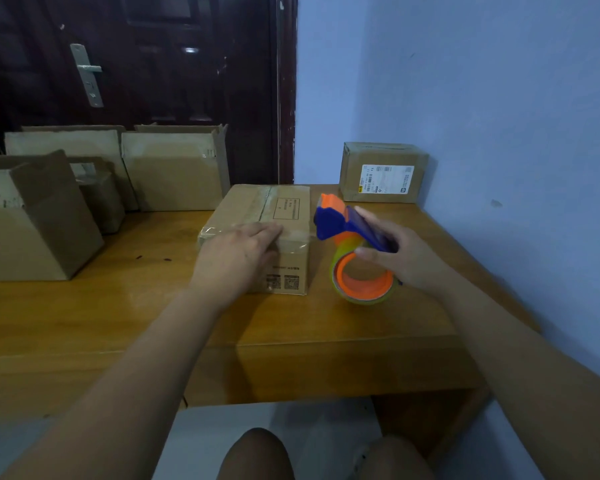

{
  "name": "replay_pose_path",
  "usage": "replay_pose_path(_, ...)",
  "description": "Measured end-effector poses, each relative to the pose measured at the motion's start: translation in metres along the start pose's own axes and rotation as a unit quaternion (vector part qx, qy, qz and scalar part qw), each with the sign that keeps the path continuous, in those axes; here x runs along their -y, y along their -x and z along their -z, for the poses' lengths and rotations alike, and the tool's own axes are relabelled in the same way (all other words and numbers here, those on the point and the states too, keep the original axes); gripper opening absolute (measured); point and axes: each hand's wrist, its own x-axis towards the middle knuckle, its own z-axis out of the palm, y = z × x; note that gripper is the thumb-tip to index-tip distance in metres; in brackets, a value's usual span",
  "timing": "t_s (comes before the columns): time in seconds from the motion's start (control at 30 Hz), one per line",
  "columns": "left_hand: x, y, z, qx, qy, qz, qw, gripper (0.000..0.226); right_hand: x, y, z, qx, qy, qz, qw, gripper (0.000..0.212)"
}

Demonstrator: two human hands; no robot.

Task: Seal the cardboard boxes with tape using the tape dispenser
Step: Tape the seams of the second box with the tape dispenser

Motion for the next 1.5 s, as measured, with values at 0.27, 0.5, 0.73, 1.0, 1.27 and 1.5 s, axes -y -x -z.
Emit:
replay_pose_path(0.27,0.007,0.003,-0.013,-0.028,0.002,-0.033,0.999,0.055,0.019,0.010,0.028,-0.024,0.104,0.075,0.991,0.071)
replay_pose_path(0.5,0.011,0.001,-0.012,-0.027,-0.016,-0.053,0.998,0.053,0.007,0.014,0.039,-0.027,0.033,0.049,0.998,0.066)
replay_pose_path(0.73,0.009,0.001,-0.015,-0.025,-0.006,-0.046,0.999,0.058,0.012,0.016,0.038,0.081,0.275,0.042,0.957,0.072)
replay_pose_path(1.0,0.007,0.000,-0.013,-0.013,0.004,-0.038,0.999,0.058,0.054,-0.007,0.045,0.155,0.362,0.018,0.919,0.068)
replay_pose_path(1.27,-0.014,-0.001,-0.010,-0.022,0.000,-0.045,0.999,0.059,0.081,-0.024,0.045,0.217,0.397,-0.022,0.892,0.064)
replay_pose_path(1.5,-0.053,-0.007,-0.030,-0.071,0.059,-0.043,0.995,0.056,0.080,-0.033,0.048,0.248,0.336,-0.071,0.906,0.058)
